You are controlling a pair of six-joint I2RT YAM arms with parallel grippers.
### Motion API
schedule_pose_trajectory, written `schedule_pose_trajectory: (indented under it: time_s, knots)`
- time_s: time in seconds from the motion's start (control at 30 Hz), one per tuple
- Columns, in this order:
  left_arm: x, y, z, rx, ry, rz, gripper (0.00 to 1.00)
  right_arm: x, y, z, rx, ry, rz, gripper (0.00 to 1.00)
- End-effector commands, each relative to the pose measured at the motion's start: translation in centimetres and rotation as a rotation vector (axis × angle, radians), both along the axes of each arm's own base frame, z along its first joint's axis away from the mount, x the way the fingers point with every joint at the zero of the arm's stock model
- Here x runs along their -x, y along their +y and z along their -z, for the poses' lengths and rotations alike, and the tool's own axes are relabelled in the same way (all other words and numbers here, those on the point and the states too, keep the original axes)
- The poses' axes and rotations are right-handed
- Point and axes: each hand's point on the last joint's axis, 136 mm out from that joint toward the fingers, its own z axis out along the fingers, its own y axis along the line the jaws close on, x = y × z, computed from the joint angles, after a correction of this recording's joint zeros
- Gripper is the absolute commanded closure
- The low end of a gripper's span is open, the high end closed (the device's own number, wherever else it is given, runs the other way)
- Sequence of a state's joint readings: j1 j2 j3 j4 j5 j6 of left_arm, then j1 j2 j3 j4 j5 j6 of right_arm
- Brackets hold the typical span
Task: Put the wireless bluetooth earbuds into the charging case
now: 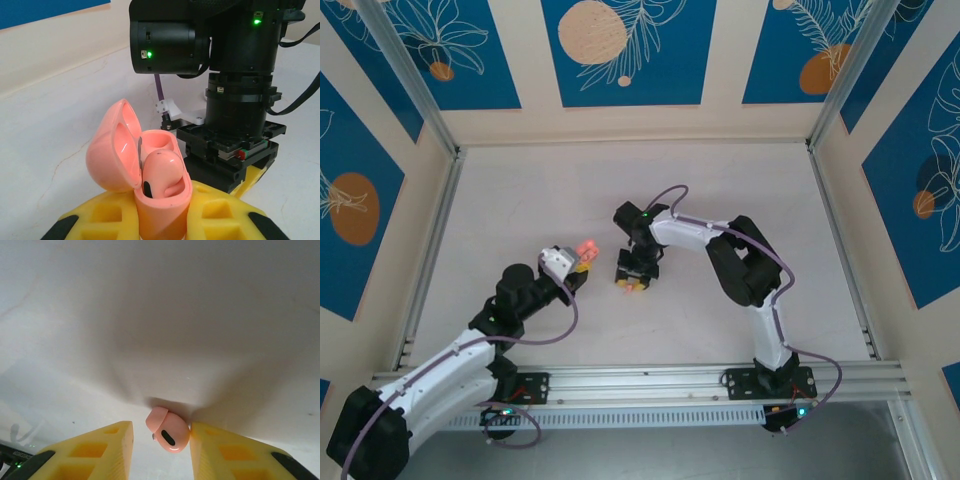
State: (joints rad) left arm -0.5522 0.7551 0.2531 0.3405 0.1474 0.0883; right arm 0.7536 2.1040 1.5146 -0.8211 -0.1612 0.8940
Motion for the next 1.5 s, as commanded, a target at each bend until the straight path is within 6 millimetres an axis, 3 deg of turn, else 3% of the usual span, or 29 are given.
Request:
schedule_pose_trajectory:
  time_s: [0.0, 0.2, 0.43, 1.47]
  knots:
    - [-0.1, 0.3, -0.9, -0.007, -0.028, -0.013, 0.84, -0.6, 1.2, -0.3, -0.039, 0.000, -0.019, 0.65]
    - [0.0, 0.5, -0.9, -0.012, -0.030, -0.022, 0.84, -1.2, 0.6, -1.2, 0.003, -0.036, -0.038, 0.64]
    - [0.0, 0.6, -0.8, -0.013, -0.026, -0.022, 0.84, -0.4, -0.4, -2.1, 0.079, -0.055, -0.051, 0.64]
    - [0.0, 0.7, -1.3, -0.011, -0.030, -0.031, 0.83, -0.4, 0.6, 0.5, 0.179, -0.062, -0.202, 0.65]
